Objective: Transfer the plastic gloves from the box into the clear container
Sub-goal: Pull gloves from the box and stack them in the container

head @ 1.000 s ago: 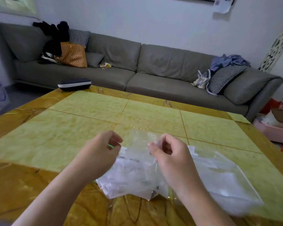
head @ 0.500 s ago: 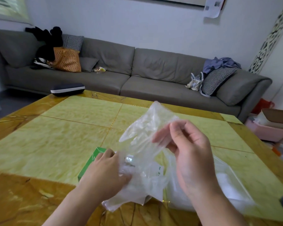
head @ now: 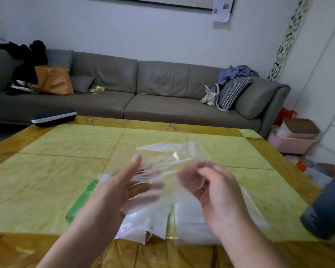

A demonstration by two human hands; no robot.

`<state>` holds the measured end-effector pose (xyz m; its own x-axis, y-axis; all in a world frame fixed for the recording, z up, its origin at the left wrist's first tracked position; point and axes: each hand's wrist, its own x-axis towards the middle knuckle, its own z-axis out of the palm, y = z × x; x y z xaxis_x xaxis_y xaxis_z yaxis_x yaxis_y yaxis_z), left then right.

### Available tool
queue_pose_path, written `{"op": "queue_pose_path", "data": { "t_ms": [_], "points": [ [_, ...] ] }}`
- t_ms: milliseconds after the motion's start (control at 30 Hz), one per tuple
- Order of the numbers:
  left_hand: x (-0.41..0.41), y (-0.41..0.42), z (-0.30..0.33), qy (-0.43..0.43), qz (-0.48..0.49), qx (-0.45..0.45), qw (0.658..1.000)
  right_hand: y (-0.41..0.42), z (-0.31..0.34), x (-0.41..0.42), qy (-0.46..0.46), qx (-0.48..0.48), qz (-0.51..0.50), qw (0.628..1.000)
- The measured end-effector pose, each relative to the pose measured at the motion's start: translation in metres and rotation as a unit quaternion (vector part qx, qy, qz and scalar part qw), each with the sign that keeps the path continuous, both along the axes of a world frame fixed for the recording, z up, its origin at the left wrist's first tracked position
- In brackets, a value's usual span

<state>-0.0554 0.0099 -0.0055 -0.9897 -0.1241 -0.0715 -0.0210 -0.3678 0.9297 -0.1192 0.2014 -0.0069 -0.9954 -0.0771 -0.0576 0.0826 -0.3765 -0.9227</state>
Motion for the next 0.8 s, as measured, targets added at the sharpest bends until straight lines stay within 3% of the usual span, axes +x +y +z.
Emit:
{"op": "queue_pose_path", "data": {
  "t_ms": [133,300,467,533,600,633,667,733,800],
  "points": [
    [-0.018,0.025,-0.009,-0.018,0.103,-0.116,0.988,0.031,0.006,-0.006,-0.039,0.033,0.050,0.997],
    [-0.031,0.053,-0.012,-0.026,0.002,-0.193,0.981,0.079,0.005,-0.026,-0.037,0.223,0.009,0.974],
    [-0.041,0.066,-0.006,-0.057,0.057,-0.231,0.970,0.103,-0.009,-0.037,-0.014,0.348,-0.053,0.936],
    [-0.040,0.070,-0.008,-0.041,0.126,-0.349,0.928,0.107,-0.013,-0.039,-0.013,0.370,-0.067,0.926],
    [-0.034,0.081,-0.005,0.064,0.207,-0.543,0.811,0.110,-0.019,-0.041,-0.011,0.392,-0.086,0.916],
    [-0.030,0.089,0.000,0.138,0.217,-0.593,0.763,0.109,-0.020,-0.042,-0.008,0.411,-0.092,0.907],
    [-0.029,0.099,0.004,0.189,0.187,-0.620,0.738,0.107,-0.023,-0.044,-0.002,0.430,-0.096,0.897],
    [-0.035,0.120,0.003,0.191,0.073,-0.649,0.733,0.105,-0.029,-0.046,0.009,0.464,-0.107,0.879],
    [-0.049,0.136,-0.008,0.097,-0.026,-0.684,0.723,0.106,-0.030,-0.046,0.006,0.481,-0.114,0.869]
  ]
}}
